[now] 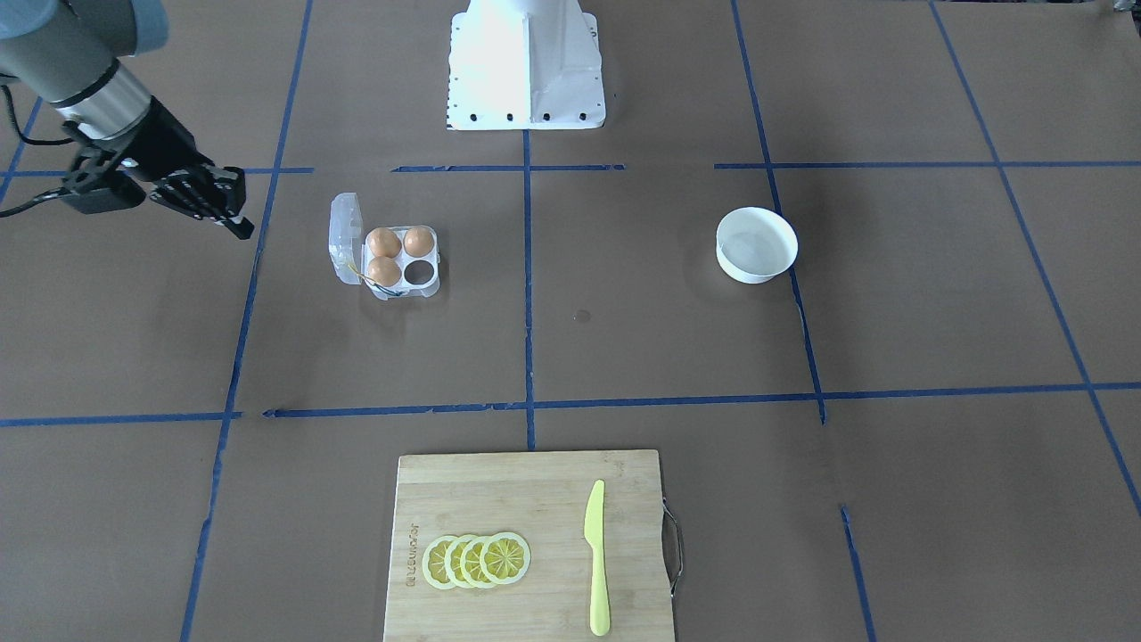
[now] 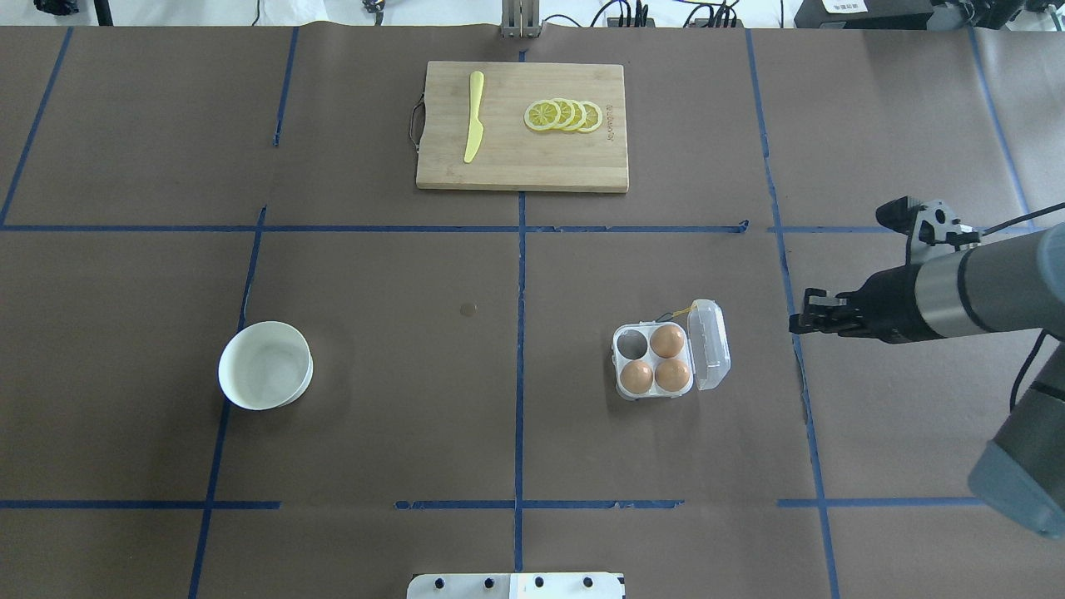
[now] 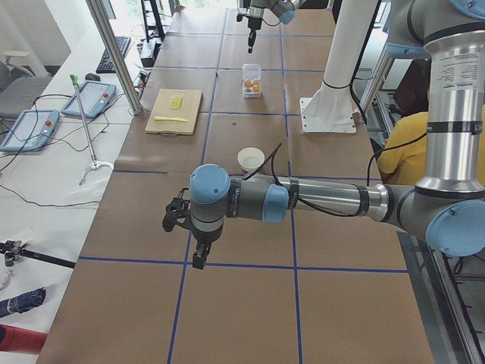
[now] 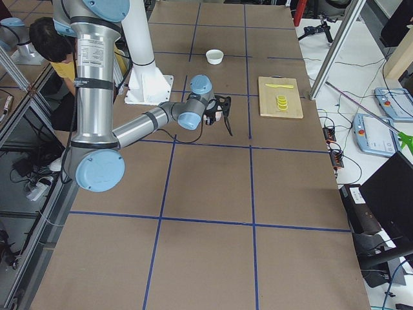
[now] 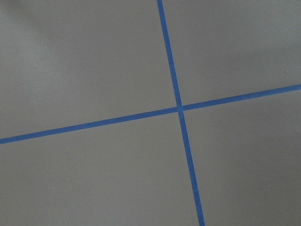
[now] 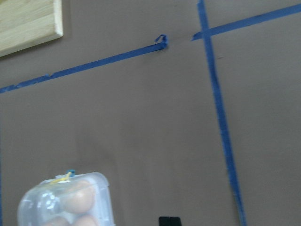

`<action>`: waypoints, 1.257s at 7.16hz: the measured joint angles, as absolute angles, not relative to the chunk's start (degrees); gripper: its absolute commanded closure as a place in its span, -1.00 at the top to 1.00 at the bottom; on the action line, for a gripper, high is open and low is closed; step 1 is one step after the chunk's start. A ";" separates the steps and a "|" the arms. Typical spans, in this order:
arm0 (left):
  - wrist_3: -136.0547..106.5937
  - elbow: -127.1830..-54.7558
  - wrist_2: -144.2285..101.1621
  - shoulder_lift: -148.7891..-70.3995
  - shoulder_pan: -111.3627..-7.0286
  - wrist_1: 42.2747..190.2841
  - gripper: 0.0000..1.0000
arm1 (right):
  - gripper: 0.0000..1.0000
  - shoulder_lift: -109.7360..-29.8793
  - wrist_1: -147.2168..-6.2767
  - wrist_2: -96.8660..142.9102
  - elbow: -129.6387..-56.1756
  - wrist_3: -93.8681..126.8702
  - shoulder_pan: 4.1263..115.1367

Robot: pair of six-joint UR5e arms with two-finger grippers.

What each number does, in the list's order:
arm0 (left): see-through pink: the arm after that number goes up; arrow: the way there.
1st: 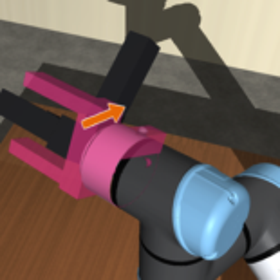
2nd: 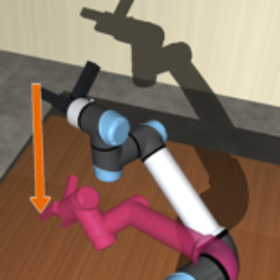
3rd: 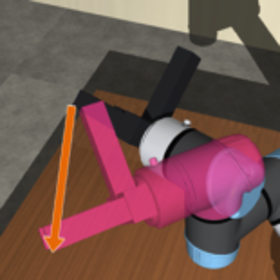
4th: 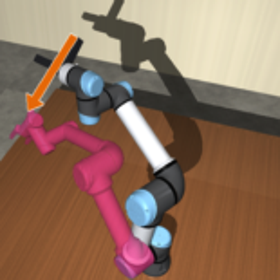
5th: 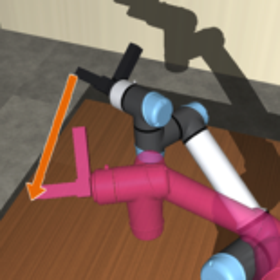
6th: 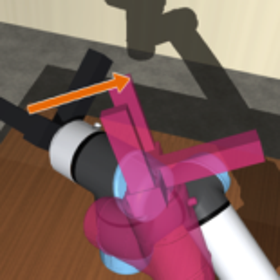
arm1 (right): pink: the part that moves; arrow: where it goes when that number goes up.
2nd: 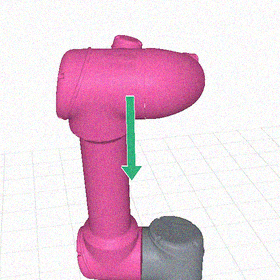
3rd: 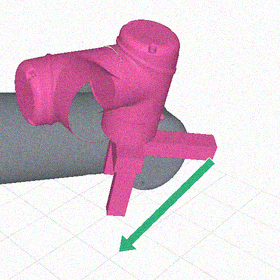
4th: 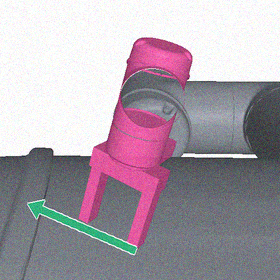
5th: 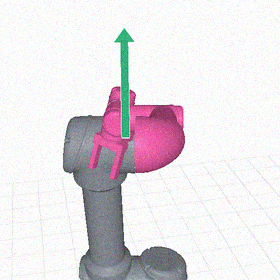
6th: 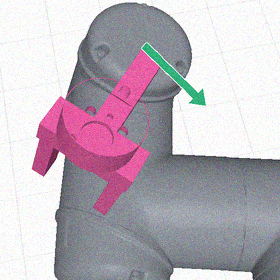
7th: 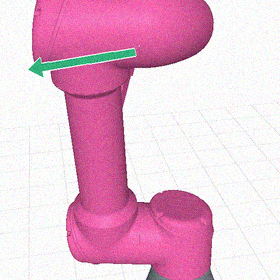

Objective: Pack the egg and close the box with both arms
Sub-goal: 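Move the right gripper toward the open clear lid of the egg box, then push the clear lid down over the eggs with the right gripper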

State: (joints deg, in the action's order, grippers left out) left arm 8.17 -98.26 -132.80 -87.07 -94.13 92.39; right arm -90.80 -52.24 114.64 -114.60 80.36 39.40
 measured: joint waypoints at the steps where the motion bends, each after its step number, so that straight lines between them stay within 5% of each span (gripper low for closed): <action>1: 8.17 -98.28 -132.80 -87.09 -94.13 92.43 1.00 | -1.00 -86.71 -52.16 111.56 -113.26 83.04 36.28; 3: 8.17 -98.26 -132.86 -87.10 -94.07 92.82 1.00 | -0.90 -79.61 -52.44 107.11 -110.52 86.67 32.40; 4: 8.19 -98.19 -132.86 -87.10 -94.06 93.02 1.00 | -0.35 -78.17 -52.57 106.12 -109.99 87.30 31.81; 5: 8.21 -98.11 -132.83 -87.10 -94.05 93.11 1.00 | 0.99 -77.72 -52.69 105.78 -109.77 87.35 31.68; 9: 8.19 -97.87 -132.80 -87.02 -94.04 93.22 1.00 | 1.00 -79.31 -59.09 106.82 -110.24 82.84 35.76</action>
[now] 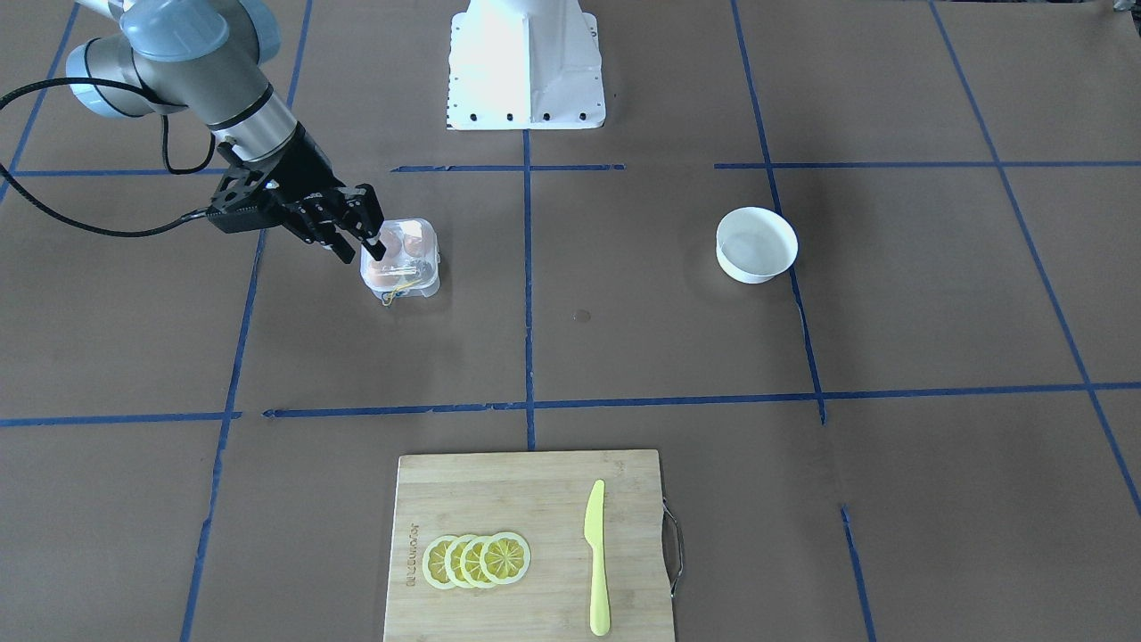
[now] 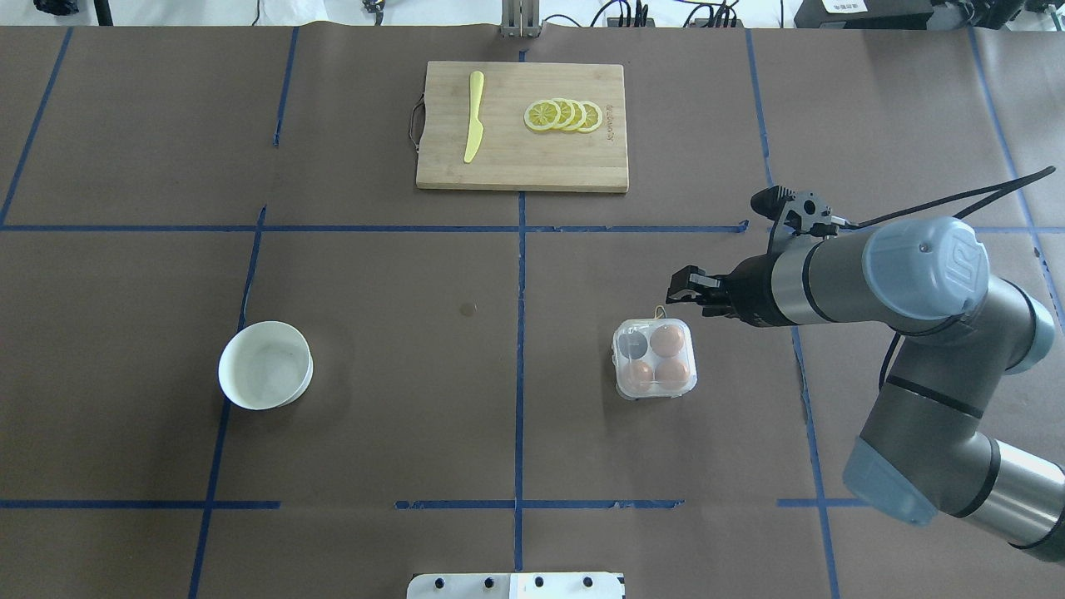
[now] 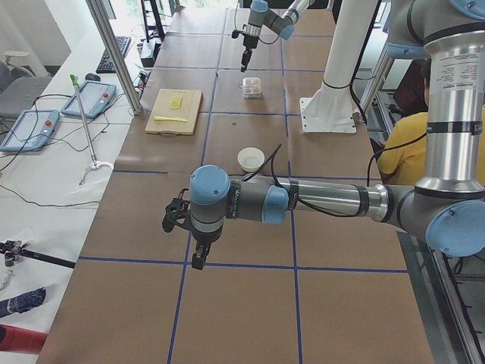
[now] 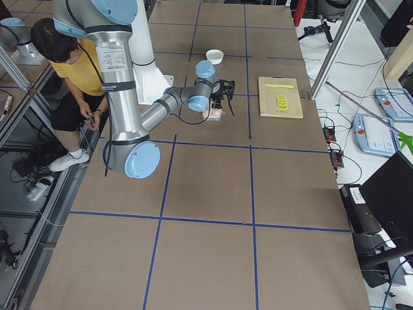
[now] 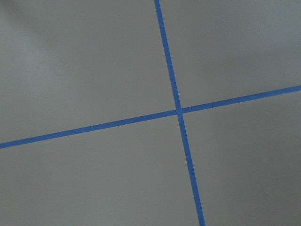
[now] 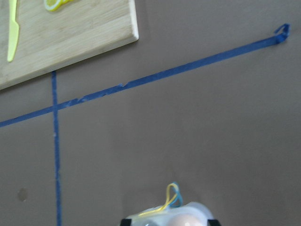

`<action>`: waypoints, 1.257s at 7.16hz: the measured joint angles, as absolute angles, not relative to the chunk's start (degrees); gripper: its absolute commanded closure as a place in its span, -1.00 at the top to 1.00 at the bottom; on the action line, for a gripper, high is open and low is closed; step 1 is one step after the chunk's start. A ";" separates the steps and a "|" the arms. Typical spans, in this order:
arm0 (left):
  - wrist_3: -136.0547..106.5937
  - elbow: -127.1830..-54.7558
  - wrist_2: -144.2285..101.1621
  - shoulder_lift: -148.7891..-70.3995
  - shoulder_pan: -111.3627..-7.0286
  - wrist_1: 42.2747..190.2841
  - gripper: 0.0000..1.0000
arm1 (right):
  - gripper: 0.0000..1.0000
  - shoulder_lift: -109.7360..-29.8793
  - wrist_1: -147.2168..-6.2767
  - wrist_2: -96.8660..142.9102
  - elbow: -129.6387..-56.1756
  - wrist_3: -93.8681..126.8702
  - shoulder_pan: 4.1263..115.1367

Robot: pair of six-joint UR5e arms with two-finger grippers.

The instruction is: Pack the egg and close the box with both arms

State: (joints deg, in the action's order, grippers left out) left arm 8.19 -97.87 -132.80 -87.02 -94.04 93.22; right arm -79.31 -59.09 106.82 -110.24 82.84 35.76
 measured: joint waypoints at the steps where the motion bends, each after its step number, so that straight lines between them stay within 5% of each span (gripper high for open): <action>1: 8.23 -97.85 -132.80 -87.01 -94.04 93.24 1.00 | 1.00 -81.64 -61.45 108.32 -110.53 77.81 38.55; 5: 8.25 -97.86 -132.80 -86.99 -94.04 93.52 1.00 | 1.00 -97.44 -65.15 121.36 -110.26 41.28 60.66; 9: 8.26 -97.64 -132.80 -86.63 -94.04 94.63 1.00 | 1.00 -100.36 -88.98 127.14 -110.36 1.96 83.52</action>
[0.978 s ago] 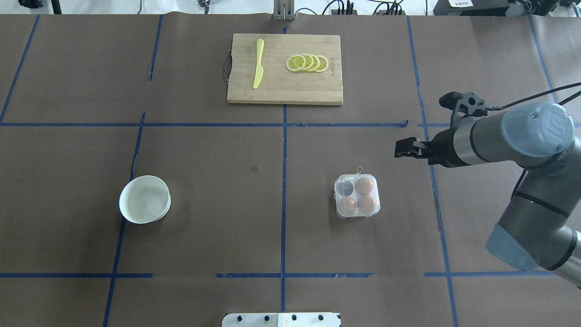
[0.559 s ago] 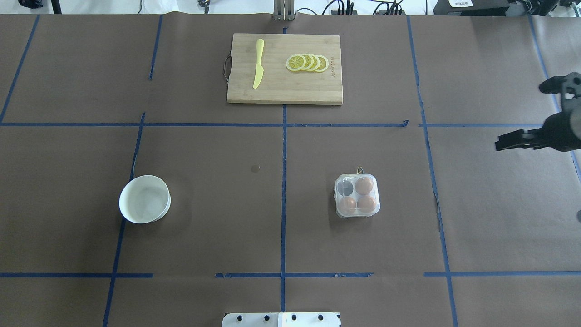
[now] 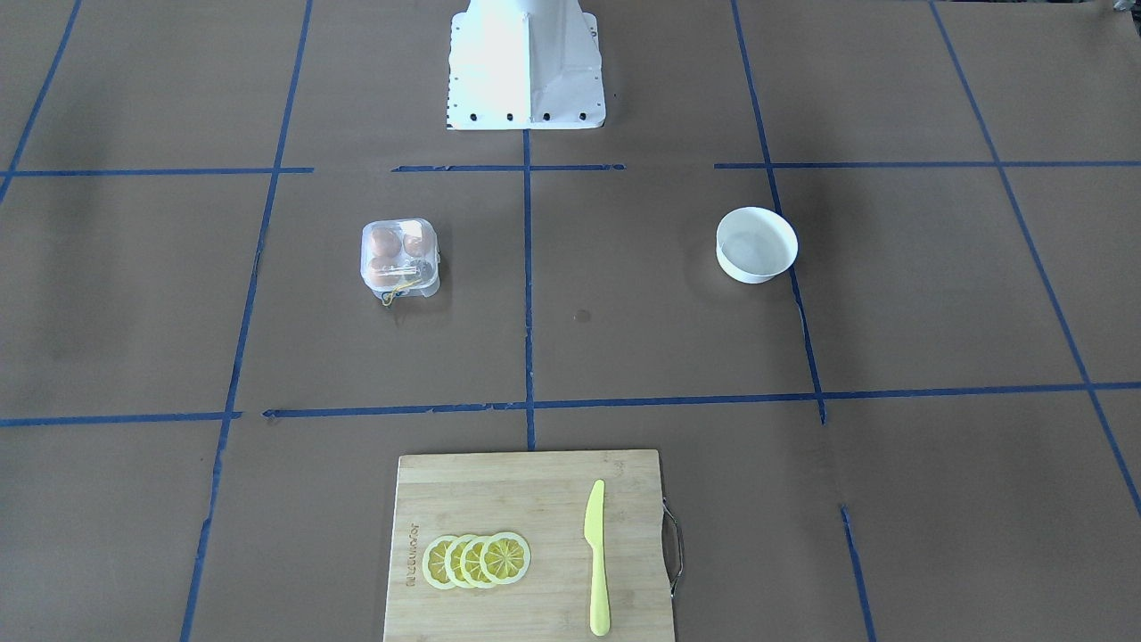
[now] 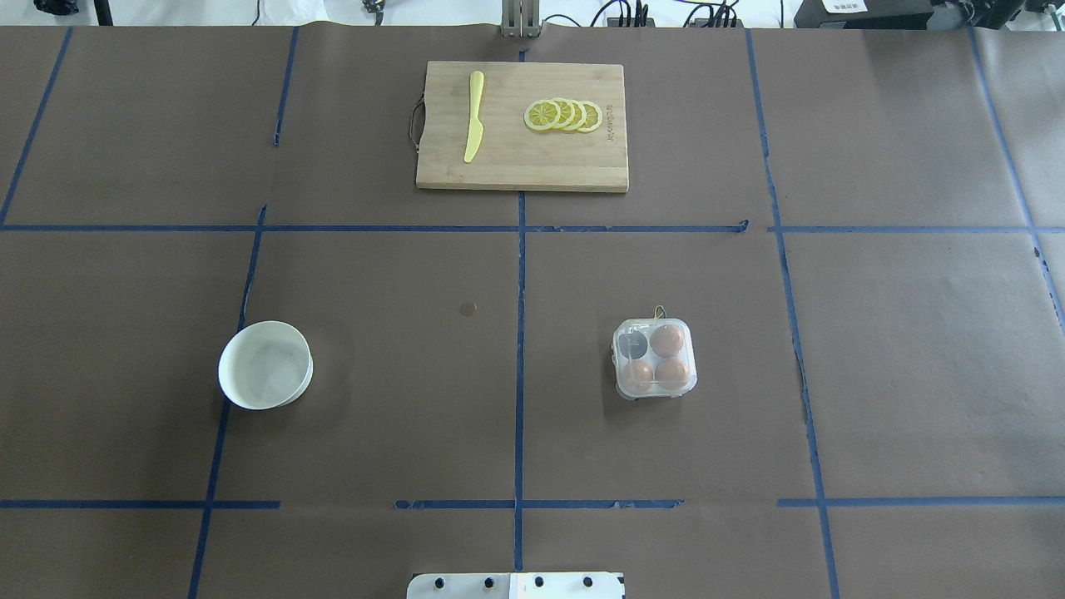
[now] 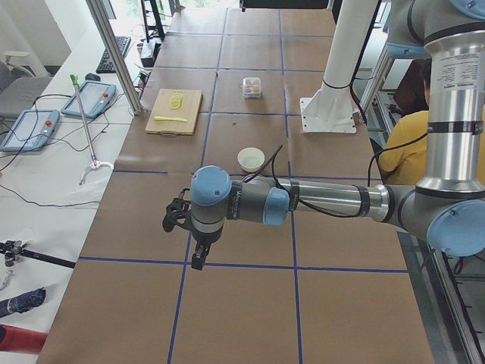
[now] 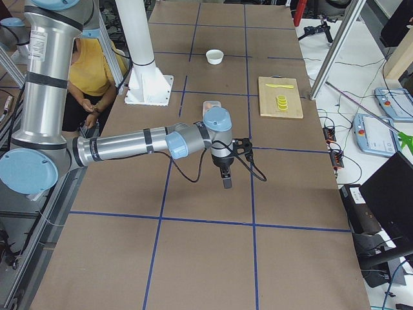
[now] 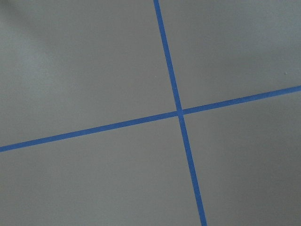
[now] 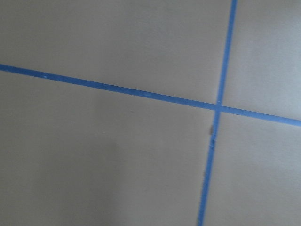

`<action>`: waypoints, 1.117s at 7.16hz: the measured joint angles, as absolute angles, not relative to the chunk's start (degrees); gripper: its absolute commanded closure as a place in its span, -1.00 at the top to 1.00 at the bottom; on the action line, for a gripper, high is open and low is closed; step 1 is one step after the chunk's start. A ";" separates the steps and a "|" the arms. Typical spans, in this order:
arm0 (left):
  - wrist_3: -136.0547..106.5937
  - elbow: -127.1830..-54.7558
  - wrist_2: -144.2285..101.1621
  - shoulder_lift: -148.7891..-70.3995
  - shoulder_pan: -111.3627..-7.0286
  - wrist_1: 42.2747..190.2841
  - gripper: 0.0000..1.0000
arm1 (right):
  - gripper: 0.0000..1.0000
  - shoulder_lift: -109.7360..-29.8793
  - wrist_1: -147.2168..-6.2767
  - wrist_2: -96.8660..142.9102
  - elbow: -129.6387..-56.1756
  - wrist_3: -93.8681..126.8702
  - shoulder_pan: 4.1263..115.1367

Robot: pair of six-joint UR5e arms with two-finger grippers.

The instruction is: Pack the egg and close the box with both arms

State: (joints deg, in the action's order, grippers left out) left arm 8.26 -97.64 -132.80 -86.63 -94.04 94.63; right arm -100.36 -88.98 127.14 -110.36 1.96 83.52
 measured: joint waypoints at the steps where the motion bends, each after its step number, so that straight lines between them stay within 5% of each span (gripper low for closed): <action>1: 8.26 -97.64 -132.80 -86.57 -94.03 94.65 1.00 | 1.00 -101.22 -93.44 127.55 -109.96 -2.03 85.63; 8: 8.17 -97.03 -132.35 -86.19 -93.76 94.47 1.00 | 1.00 -103.76 -93.03 134.76 -102.55 -4.75 86.92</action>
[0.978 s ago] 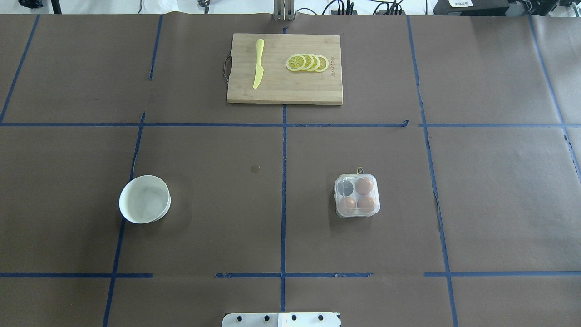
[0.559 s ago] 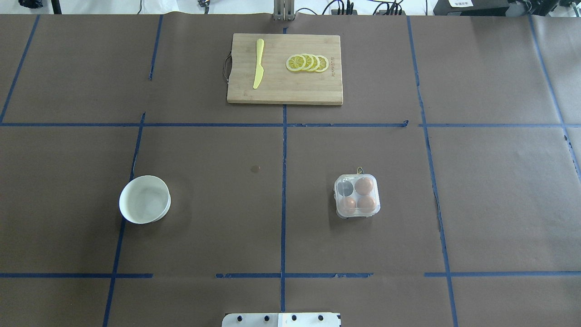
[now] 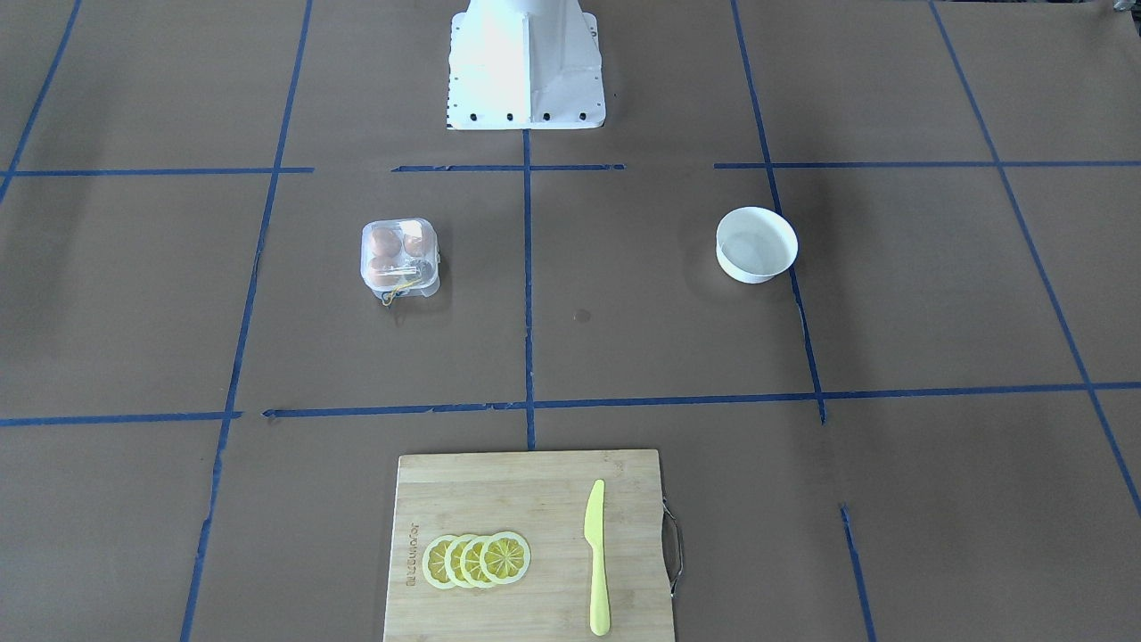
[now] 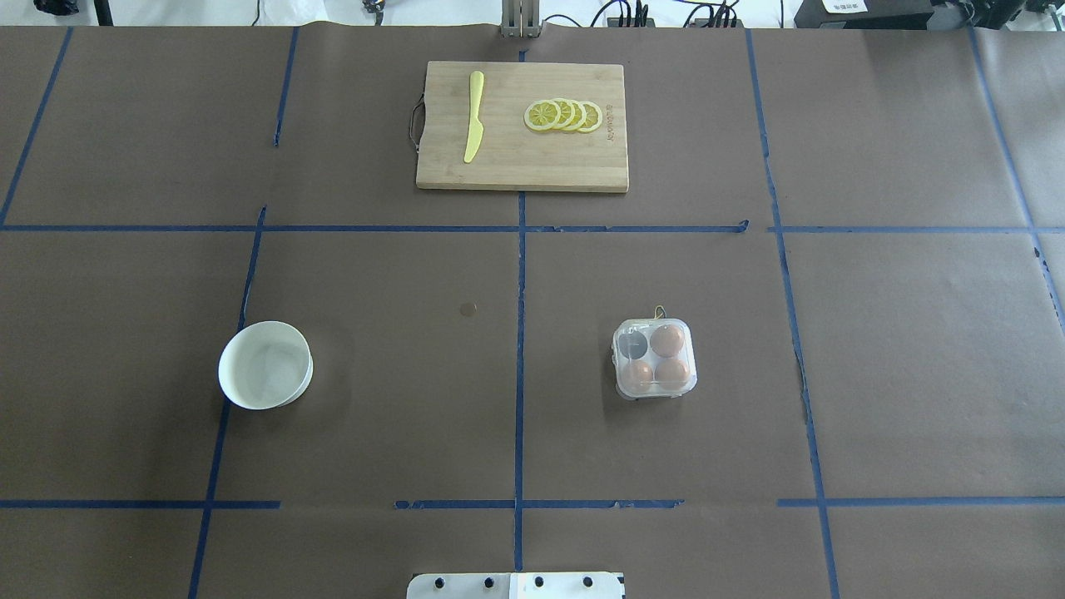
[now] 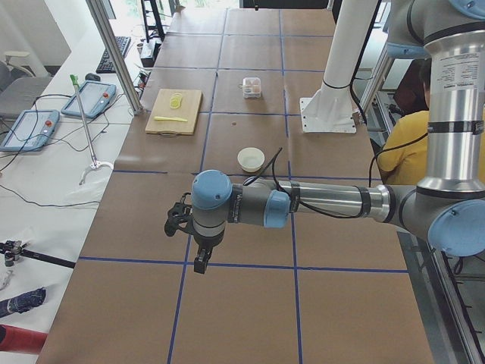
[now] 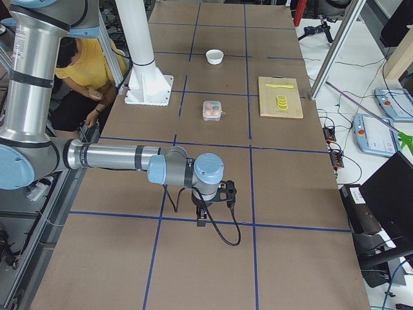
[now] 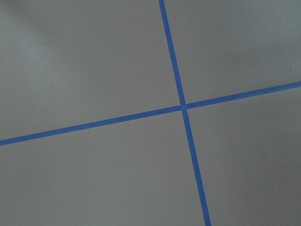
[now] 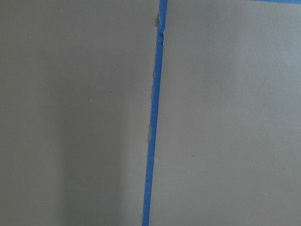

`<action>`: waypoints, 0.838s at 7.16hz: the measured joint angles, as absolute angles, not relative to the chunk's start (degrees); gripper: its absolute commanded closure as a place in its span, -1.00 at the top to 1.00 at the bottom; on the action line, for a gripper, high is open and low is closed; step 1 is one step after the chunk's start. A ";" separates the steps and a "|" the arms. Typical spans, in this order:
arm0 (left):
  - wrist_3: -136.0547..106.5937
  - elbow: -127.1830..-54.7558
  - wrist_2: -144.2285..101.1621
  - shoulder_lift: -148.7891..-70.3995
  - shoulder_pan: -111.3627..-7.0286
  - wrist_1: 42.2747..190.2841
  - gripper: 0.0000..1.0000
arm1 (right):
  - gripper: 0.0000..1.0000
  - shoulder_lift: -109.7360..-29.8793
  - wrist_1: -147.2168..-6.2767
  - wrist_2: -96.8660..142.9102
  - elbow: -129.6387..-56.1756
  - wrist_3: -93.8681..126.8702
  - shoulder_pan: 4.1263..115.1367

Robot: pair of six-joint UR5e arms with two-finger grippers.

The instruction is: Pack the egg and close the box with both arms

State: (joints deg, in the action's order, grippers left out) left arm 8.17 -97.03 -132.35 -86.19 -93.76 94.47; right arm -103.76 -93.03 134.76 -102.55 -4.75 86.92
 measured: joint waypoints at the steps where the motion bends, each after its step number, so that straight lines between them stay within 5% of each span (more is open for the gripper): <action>1: 8.13 -96.89 -132.30 -86.14 -93.73 94.39 1.00 | 1.00 -103.74 -92.95 134.83 -102.54 -4.85 86.92; 6: 8.14 -96.12 -132.17 -83.44 -91.54 91.15 1.00 | 1.00 -103.79 -92.90 134.90 -102.75 -5.00 86.92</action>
State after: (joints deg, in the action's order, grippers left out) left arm 8.14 -96.12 -132.17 -83.44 -91.54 91.15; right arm -103.79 -92.90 134.90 -102.75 -5.00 86.92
